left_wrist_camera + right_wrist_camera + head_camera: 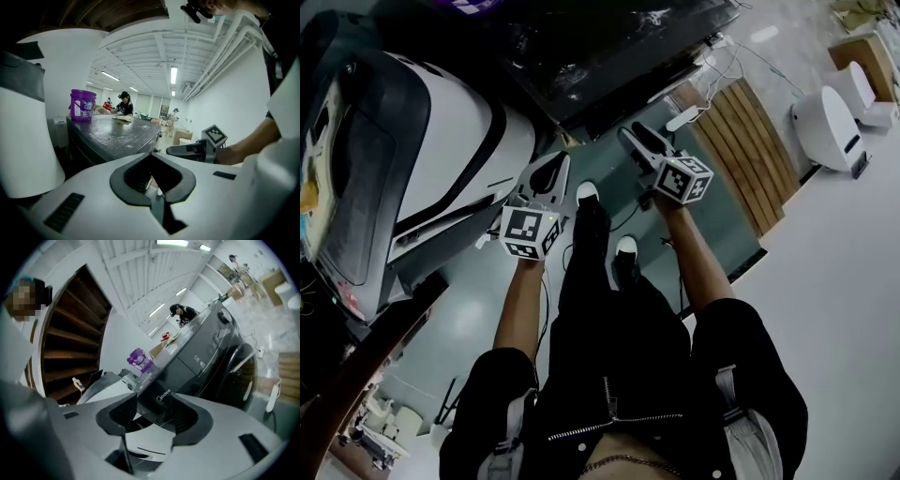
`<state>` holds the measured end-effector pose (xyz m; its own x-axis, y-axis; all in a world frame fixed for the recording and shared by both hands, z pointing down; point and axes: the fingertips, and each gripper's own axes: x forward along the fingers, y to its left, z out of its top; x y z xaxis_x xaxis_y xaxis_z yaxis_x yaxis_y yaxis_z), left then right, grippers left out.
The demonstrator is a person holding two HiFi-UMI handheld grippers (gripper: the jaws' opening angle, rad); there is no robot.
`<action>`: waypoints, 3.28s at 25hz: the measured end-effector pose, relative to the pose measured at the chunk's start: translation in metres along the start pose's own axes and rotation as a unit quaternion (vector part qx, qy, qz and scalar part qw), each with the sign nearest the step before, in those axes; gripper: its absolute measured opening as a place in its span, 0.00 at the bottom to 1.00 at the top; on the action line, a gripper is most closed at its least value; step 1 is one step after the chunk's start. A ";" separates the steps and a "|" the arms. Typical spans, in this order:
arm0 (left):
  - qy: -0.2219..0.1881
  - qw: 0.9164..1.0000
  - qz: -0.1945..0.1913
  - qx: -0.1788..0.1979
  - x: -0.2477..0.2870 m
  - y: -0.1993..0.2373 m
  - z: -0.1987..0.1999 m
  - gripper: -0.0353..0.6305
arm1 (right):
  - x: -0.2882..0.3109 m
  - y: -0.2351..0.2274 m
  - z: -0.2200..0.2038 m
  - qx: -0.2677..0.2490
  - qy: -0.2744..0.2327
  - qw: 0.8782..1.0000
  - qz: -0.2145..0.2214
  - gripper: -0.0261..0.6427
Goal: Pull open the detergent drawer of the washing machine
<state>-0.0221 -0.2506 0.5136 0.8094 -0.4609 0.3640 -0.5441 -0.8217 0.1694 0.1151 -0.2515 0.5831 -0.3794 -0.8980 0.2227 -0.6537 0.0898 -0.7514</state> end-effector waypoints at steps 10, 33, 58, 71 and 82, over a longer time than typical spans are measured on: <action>0.020 0.999 0.023 -0.016 -0.004 0.034 -0.016 0.09 | 0.020 -0.013 -0.007 0.190 -0.039 0.977 0.094 0.52; 0.078 0.995 0.045 -0.051 -0.013 0.072 -0.069 0.09 | 0.078 -0.072 0.024 0.317 -0.166 0.897 0.261 0.51; 0.099 0.993 0.052 -0.048 -0.009 0.104 -0.077 0.09 | 0.064 -0.069 0.025 0.301 -0.146 0.895 0.295 0.45; 0.090 0.994 0.043 -0.048 -0.004 0.083 -0.072 0.09 | 0.035 -0.072 0.018 0.306 -0.151 0.895 0.287 0.47; 0.099 0.993 0.029 -0.052 -0.007 0.063 -0.083 0.09 | -0.014 -0.076 0.004 0.310 -0.167 0.893 0.280 0.47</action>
<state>-0.0804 -0.2717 0.5977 0.7220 -0.4239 0.5469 -0.6171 -0.7520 0.2318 0.1726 -0.2477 0.6348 -0.2481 -0.8747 -0.4164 0.1055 0.4029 -0.9091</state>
